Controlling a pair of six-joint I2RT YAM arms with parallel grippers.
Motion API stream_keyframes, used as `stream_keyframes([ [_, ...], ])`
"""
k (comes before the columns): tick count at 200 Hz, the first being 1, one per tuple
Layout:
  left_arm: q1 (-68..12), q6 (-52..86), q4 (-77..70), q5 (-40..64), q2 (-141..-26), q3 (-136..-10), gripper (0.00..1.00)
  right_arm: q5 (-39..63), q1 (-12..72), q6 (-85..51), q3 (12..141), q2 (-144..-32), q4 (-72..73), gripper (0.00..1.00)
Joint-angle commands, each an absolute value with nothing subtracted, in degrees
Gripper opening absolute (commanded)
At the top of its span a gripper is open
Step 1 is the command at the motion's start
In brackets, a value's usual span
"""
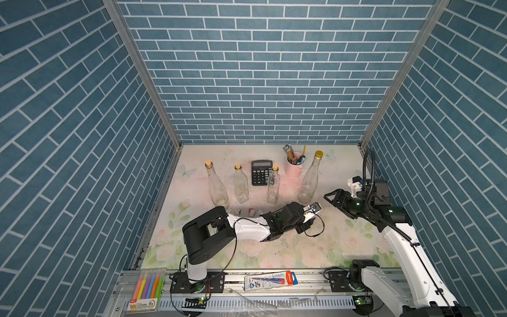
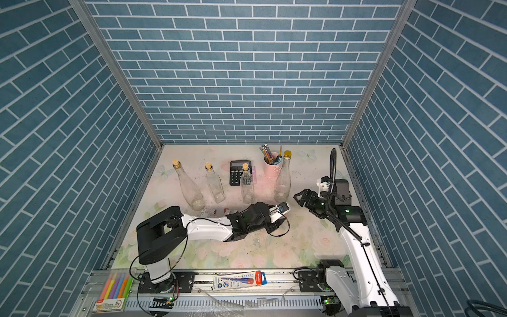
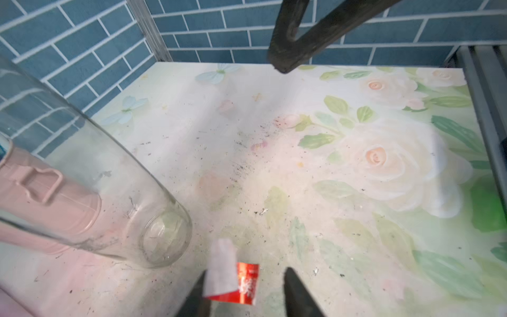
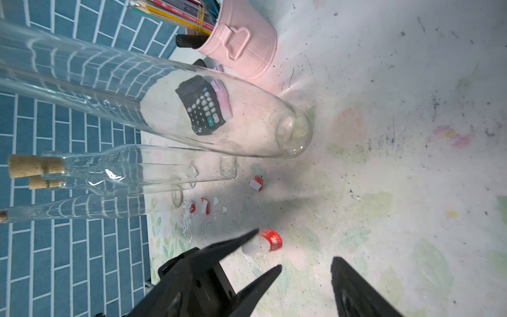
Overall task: Remove the label from the bottle
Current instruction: Place the label at the center of the board.
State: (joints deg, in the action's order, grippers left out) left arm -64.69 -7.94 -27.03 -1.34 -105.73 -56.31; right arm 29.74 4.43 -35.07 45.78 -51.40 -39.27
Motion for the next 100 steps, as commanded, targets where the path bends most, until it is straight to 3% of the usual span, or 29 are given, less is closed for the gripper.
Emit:
stream_keyframes([
  [1, -63.81, -5.17, -27.43, -1.78, -106.00, -56.78, 1.00, 30.03, 4.17, -33.83, 43.51, -50.35, -38.37, 0.79],
  [57, -62.08, -2.28, -28.43, 1.63, -106.18, -56.16, 0.99, 35.53, 4.17, -35.73, 36.84, -51.98, -31.32, 0.67],
  [76, -61.39, -1.42, -27.87, 8.18, -105.25, -55.94, 0.99, 37.61, 4.14, -35.55, 36.16, -51.49, -29.36, 0.62],
  [84, -60.73, -0.07, -29.72, 11.80, -104.63, -54.86, 1.00, 38.74, 4.14, -36.04, 35.51, -51.48, -27.58, 0.55],
  [100, -59.54, 1.88, -33.80, 19.25, -103.14, -52.50, 0.96, 42.67, 4.18, -37.58, 33.77, -51.10, -23.36, 0.33],
])
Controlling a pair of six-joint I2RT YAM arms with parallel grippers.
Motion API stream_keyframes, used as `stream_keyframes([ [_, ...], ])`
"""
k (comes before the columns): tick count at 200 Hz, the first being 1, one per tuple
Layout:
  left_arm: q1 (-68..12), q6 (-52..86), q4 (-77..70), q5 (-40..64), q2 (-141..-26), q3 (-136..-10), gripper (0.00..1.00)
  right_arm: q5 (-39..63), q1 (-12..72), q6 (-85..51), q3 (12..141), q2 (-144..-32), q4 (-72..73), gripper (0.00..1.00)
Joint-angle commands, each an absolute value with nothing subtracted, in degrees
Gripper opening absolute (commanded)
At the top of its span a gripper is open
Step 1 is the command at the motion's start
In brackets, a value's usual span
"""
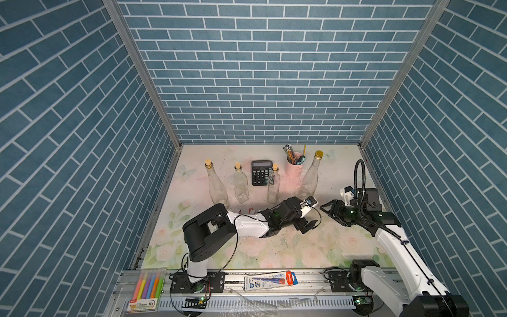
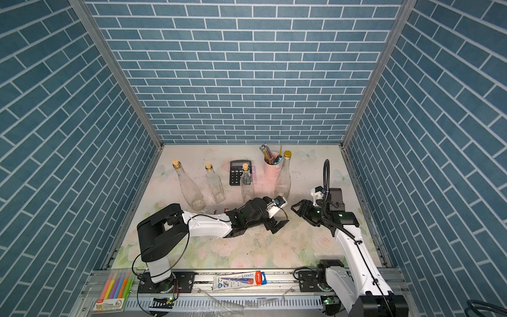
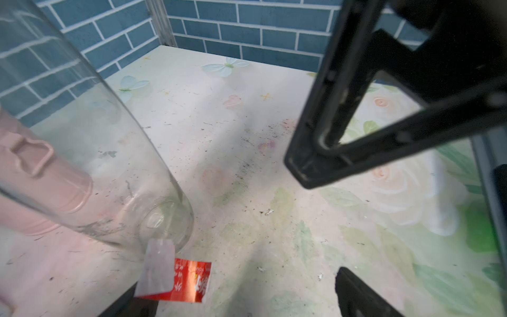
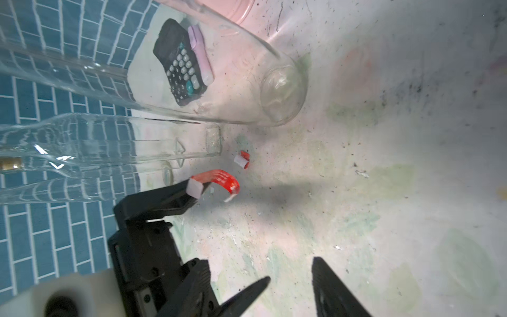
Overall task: Remove the label from the bottle
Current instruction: Place the label at the center of the board.
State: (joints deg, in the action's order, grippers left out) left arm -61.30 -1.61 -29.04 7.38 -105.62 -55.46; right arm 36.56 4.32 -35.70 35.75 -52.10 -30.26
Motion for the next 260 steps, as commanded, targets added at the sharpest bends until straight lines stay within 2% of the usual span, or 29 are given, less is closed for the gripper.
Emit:
stream_keyframes([
  [1, -59.48, 1.99, -33.95, 19.64, -103.07, -52.40, 0.95, 42.78, 4.15, -37.64, 33.71, -51.12, -23.28, 0.31],
  [11, -59.17, 2.13, -34.69, 21.96, -102.30, -51.72, 0.92, 43.95, 4.23, -37.83, 33.16, -50.75, -21.91, 0.20],
  [26, -59.12, 1.07, -34.15, 23.09, -101.53, -51.09, 0.90, 47.52, 4.36, -39.26, 32.22, -49.19, -17.92, 0.16],
  [79, -59.23, -0.22, -33.64, 26.65, -100.59, -50.72, 0.90, 49.99, 6.78, -43.43, 31.96, -48.91, -10.22, 0.16],
  [138, -59.29, -1.58, -33.67, 25.37, -99.93, -51.02, 0.91, 46.49, 13.22, -45.61, 32.44, -53.52, -4.66, 0.14],
  [260, -59.48, -4.04, -35.91, 17.74, -98.40, -49.63, 0.92, 38.38, 14.28, -40.26, 29.87, -56.49, -14.96, 0.13],
])
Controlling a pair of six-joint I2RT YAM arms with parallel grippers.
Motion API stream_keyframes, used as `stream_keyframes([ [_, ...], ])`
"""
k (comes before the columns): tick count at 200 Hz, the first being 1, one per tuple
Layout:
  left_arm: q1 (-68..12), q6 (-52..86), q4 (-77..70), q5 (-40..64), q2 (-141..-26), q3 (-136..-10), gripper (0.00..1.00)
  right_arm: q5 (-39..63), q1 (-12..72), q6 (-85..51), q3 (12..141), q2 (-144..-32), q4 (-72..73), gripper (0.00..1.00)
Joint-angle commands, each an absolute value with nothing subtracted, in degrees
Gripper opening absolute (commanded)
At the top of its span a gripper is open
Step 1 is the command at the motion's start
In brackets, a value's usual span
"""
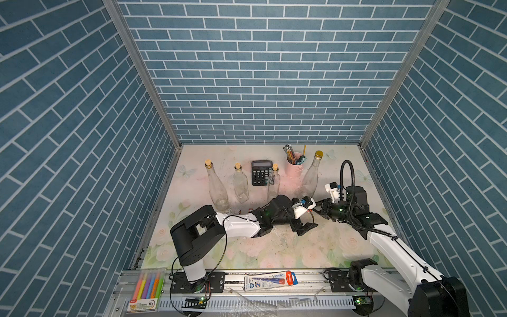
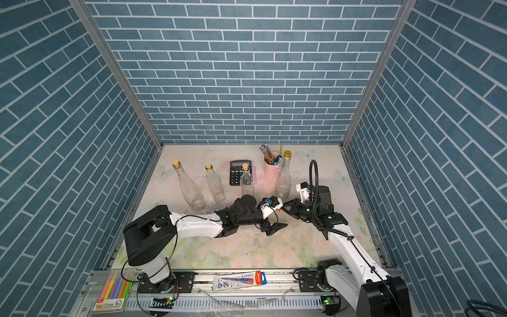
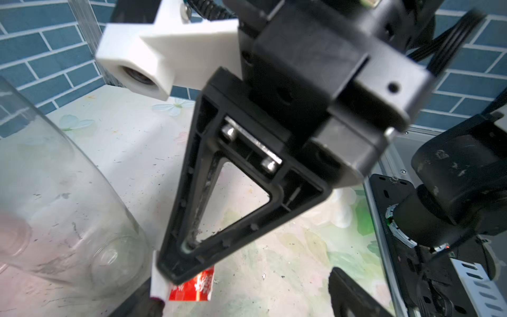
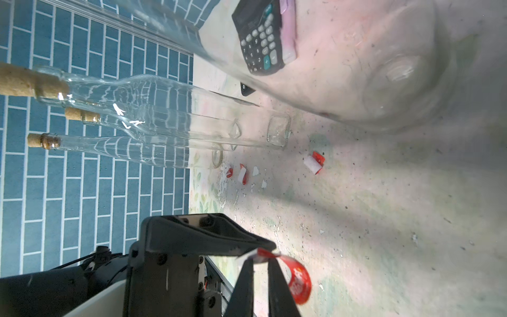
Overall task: Remove the label from the bottle
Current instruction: Place the label at the center of the board.
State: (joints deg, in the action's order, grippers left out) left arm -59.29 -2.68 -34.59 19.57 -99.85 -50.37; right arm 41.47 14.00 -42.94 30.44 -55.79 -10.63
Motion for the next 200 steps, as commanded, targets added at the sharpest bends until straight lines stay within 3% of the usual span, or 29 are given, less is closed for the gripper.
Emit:
stream_keyframes([
  [1, -59.49, -4.04, -35.93, 17.71, -98.38, -49.60, 0.92, 38.30, 14.30, -40.17, 29.88, -56.55, -15.08, 0.13],
  [119, -60.61, 3.74, -41.95, 12.50, -108.99, -49.50, 0.95, 30.64, 14.33, -36.24, 27.39, -54.30, -21.06, 0.12],
  [200, -60.80, 1.73, -36.54, 20.69, -115.70, -54.28, 1.00, 34.25, 14.33, -36.47, 24.44, -63.07, -8.97, 0.02],
])
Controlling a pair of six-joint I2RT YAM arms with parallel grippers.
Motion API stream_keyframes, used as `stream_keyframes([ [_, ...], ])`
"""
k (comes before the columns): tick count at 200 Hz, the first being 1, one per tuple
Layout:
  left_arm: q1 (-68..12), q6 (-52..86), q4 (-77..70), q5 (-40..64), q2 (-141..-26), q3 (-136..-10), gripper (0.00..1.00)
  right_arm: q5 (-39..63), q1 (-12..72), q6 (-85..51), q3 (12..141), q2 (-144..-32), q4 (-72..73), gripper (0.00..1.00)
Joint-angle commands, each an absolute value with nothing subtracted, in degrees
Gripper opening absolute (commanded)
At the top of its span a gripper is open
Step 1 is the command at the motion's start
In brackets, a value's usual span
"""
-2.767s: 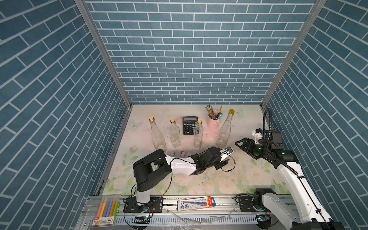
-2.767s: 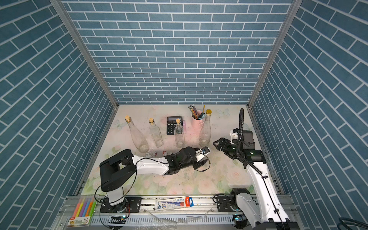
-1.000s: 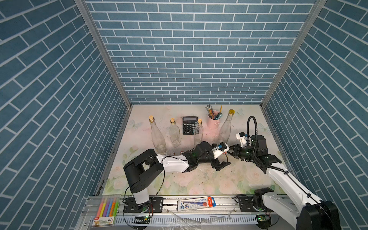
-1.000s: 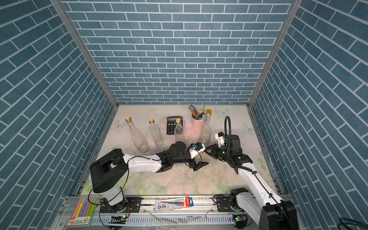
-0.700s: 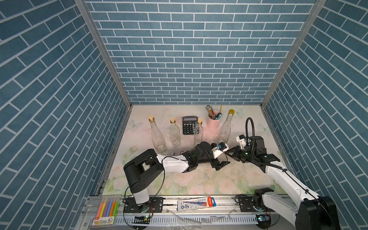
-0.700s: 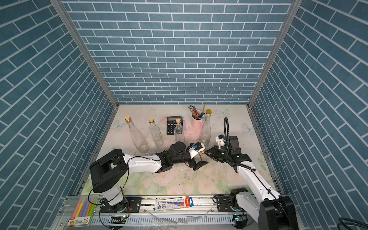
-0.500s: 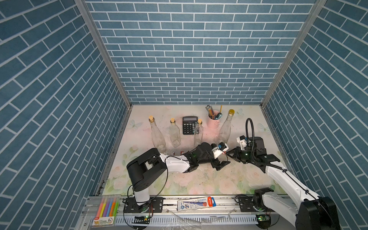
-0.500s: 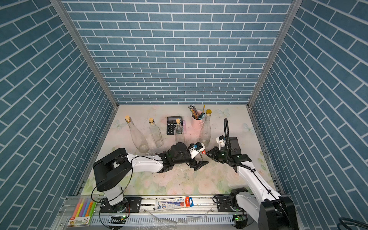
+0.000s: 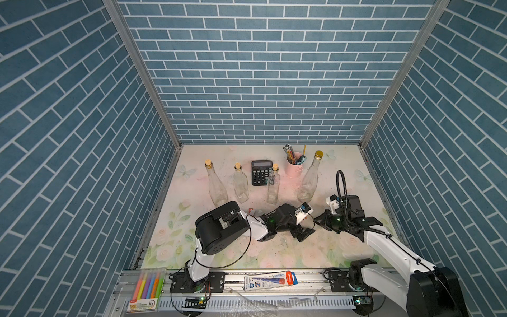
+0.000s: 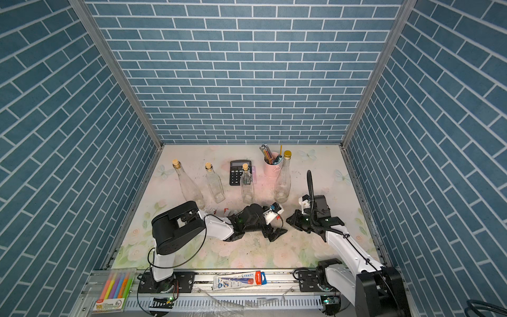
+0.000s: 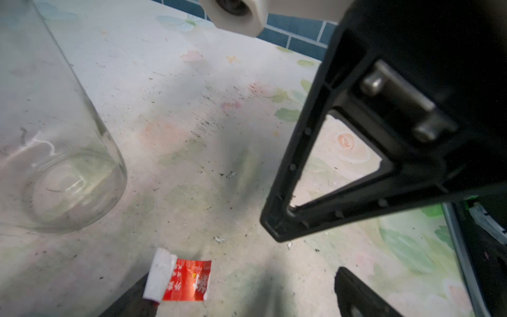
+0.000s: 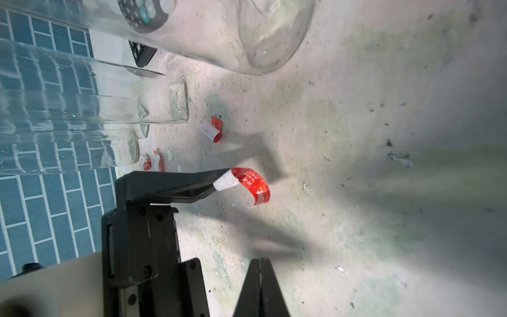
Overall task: Remove the label from the bottle
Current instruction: Place the label at the center of the board.
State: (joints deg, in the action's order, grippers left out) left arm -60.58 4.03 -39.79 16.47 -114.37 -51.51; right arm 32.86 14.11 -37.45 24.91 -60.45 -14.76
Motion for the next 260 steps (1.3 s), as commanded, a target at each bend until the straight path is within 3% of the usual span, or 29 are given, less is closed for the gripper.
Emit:
stream_keyframes([
  [1, -60.76, 1.57, -36.33, 20.76, -115.73, -54.34, 1.00, 34.31, 14.33, -36.52, 24.44, -63.18, -8.79, 0.02],
  [34, -60.77, -2.57, -27.96, 21.46, -117.03, -58.14, 1.00, 35.93, 14.33, -37.67, 23.82, -66.94, -3.44, 0.01],
  [109, -60.77, -2.46, -26.88, 18.49, -118.39, -59.32, 1.00, 35.47, 14.33, -38.29, 22.48, -77.66, 4.49, 0.00],
  [187, -60.73, -2.31, -25.23, 17.27, -119.61, -61.13, 1.00, 37.54, 14.59, -36.93, 22.87, -77.87, 1.74, 0.00],
  [260, -60.46, -3.72, -23.00, 14.05, -116.41, -60.47, 1.00, 22.91, 17.44, -37.94, 26.45, -83.04, -10.27, 0.00],
])
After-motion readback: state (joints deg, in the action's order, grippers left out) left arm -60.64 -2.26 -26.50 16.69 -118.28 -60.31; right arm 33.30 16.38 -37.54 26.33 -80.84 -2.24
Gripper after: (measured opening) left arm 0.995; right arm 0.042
